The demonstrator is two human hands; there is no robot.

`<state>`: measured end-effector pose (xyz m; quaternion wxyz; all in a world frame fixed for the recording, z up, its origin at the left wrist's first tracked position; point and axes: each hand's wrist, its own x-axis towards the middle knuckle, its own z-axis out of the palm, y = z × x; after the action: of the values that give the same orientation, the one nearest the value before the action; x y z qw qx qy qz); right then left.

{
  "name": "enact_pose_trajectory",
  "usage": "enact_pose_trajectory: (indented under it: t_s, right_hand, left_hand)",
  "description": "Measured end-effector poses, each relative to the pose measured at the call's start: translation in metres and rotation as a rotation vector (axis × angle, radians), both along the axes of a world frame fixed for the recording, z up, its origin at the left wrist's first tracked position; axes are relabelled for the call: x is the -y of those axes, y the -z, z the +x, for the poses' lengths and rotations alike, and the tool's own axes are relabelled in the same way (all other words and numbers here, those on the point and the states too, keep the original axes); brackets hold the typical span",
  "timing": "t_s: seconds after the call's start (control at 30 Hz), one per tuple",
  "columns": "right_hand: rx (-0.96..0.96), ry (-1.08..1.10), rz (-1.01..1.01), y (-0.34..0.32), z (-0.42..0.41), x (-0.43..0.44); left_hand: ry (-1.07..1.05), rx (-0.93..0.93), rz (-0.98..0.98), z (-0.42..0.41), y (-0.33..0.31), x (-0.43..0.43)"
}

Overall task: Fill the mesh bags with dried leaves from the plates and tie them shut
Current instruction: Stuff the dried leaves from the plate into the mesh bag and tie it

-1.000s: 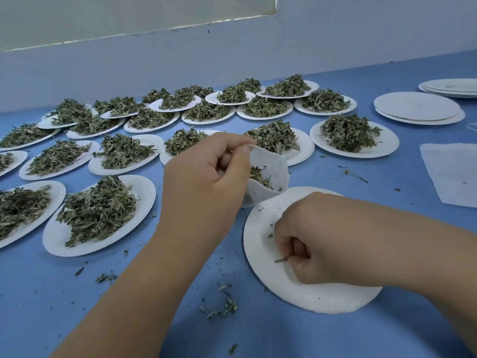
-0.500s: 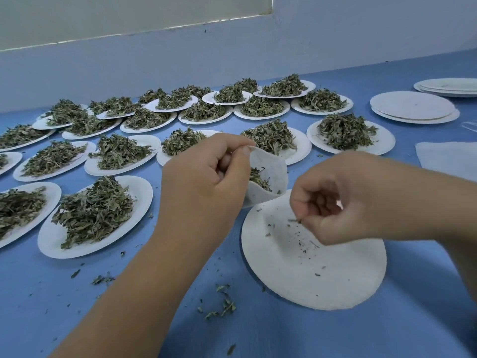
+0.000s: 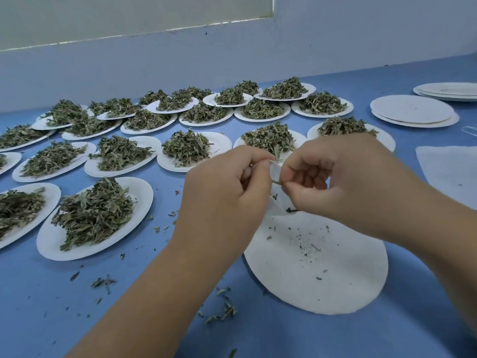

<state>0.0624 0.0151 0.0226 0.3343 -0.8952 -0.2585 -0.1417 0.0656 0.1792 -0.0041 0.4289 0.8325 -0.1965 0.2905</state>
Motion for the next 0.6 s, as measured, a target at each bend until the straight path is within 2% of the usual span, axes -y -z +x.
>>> enact_pose_trajectory:
  t_s: [0.3,0.43,0.5,0.6]
  right_hand:
    - [0.059,-0.01,-0.047,0.004,-0.002,-0.004]
    - [0.084,0.064,0.128,0.0,-0.001,0.001]
    - [-0.037,0.082,0.254,-0.002,0.003,0.006]
    - [-0.397,-0.014,0.365,-0.005,0.007,0.012]
  left_hand:
    - [-0.005,-0.035,-0.02,0.0,0.0,0.0]
    - [-0.003,-0.058,-0.069,-0.001,-0.004,-0.003]
    - [-0.003,-0.069,-0.105,-0.001,-0.006,-0.006]
    - [-0.011,-0.075,-0.139,-0.001,-0.008,-0.008]
